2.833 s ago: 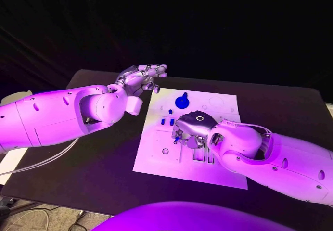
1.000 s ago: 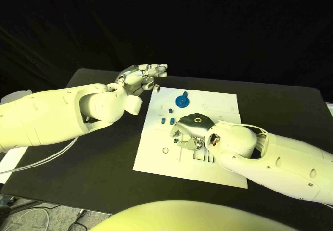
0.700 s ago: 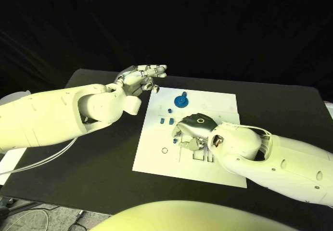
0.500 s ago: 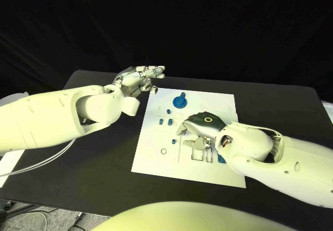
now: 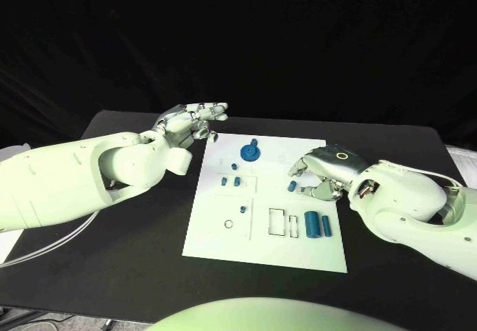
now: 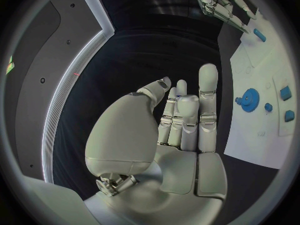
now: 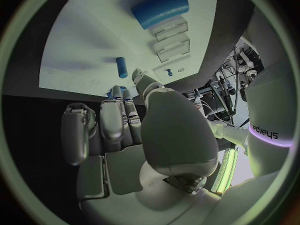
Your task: Assemble the parts on the task board
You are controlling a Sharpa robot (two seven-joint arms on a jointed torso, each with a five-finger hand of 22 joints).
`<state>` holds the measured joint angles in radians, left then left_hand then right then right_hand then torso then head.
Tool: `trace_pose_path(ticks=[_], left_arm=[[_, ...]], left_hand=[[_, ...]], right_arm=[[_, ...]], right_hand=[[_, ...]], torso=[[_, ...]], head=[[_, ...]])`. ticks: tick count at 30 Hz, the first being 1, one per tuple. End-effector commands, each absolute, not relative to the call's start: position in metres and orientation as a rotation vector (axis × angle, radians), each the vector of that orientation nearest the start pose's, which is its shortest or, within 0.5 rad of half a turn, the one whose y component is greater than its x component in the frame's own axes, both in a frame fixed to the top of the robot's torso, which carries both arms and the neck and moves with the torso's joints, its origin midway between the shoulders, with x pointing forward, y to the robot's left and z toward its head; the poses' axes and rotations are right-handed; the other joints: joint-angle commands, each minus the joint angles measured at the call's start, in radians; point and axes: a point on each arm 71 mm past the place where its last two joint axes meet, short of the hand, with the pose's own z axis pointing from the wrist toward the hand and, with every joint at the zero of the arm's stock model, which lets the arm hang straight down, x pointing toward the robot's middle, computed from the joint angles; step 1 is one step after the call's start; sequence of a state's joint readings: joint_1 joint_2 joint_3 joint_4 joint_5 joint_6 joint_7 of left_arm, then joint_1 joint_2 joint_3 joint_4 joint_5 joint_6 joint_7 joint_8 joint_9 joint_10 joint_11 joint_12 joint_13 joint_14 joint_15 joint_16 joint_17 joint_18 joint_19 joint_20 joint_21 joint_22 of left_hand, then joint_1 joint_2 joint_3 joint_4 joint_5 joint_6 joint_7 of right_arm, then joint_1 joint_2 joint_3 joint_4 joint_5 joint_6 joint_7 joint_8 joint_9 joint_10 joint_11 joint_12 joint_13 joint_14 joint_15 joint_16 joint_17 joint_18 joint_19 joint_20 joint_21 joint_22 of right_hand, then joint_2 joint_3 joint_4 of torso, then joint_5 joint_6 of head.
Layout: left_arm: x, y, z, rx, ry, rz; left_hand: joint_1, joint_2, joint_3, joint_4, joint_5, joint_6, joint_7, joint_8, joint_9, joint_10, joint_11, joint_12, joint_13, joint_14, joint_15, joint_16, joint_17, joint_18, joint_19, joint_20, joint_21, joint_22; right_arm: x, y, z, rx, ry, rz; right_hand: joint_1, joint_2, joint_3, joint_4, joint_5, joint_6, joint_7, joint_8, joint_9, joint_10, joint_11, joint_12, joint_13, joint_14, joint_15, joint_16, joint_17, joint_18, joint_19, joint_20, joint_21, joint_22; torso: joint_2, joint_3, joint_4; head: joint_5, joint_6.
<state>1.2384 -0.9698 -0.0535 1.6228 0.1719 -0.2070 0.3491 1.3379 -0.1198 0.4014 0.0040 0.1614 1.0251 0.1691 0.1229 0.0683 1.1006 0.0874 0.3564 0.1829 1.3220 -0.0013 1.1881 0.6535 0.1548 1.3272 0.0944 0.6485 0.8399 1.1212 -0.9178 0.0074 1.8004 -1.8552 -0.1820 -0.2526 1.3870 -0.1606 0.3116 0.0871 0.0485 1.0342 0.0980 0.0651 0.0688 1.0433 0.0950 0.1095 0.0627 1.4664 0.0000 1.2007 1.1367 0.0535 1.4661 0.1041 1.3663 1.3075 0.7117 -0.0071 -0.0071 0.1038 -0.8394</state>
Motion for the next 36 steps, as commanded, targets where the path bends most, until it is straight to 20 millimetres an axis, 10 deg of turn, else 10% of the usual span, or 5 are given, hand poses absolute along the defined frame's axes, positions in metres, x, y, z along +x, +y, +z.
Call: trace_pose_path(ticks=[1,36], left_arm=[[0.472,0.236,-0.162,-1.279,1.43,-1.675],[0.472,0.236,-0.162,-1.277,1.435,-1.674]], left_hand=[[-0.002,0.011,-0.006,0.001,0.004,-0.007,0.0,0.005,-0.001,-0.006,-0.001,0.007,0.002,-0.005,0.002,0.002,-0.001,0.016,-0.004,0.003,-0.003,-0.001],[-0.001,0.013,-0.005,0.001,0.004,-0.007,-0.001,0.006,0.0,-0.007,-0.002,0.01,0.003,-0.006,0.002,0.002,-0.002,0.016,-0.004,0.003,-0.002,0.0]], right_arm=[[0.422,-0.163,-0.182,-0.51,1.658,0.487],[0.434,-0.14,-0.206,-0.592,1.76,0.493]], right_hand=[[0.003,-0.009,-0.007,0.001,0.0,-0.001,-0.007,-0.003,-0.002,-0.006,0.0,-0.007,0.0,0.035,0.009,0.004,-0.002,0.001,0.026,0.005,0.0,0.078],[0.048,0.05,0.039,0.018,0.001,0.106,-0.001,0.025,0.016,0.166,-0.05,0.02,0.004,0.042,-0.027,0.013,-0.011,-0.008,0.045,-0.027,0.031,0.105]], torso=[[0.001,0.0014,-0.0012],[0.0,0.0003,0.0004]], head=[[-0.001,0.004],[0.001,-0.005]])
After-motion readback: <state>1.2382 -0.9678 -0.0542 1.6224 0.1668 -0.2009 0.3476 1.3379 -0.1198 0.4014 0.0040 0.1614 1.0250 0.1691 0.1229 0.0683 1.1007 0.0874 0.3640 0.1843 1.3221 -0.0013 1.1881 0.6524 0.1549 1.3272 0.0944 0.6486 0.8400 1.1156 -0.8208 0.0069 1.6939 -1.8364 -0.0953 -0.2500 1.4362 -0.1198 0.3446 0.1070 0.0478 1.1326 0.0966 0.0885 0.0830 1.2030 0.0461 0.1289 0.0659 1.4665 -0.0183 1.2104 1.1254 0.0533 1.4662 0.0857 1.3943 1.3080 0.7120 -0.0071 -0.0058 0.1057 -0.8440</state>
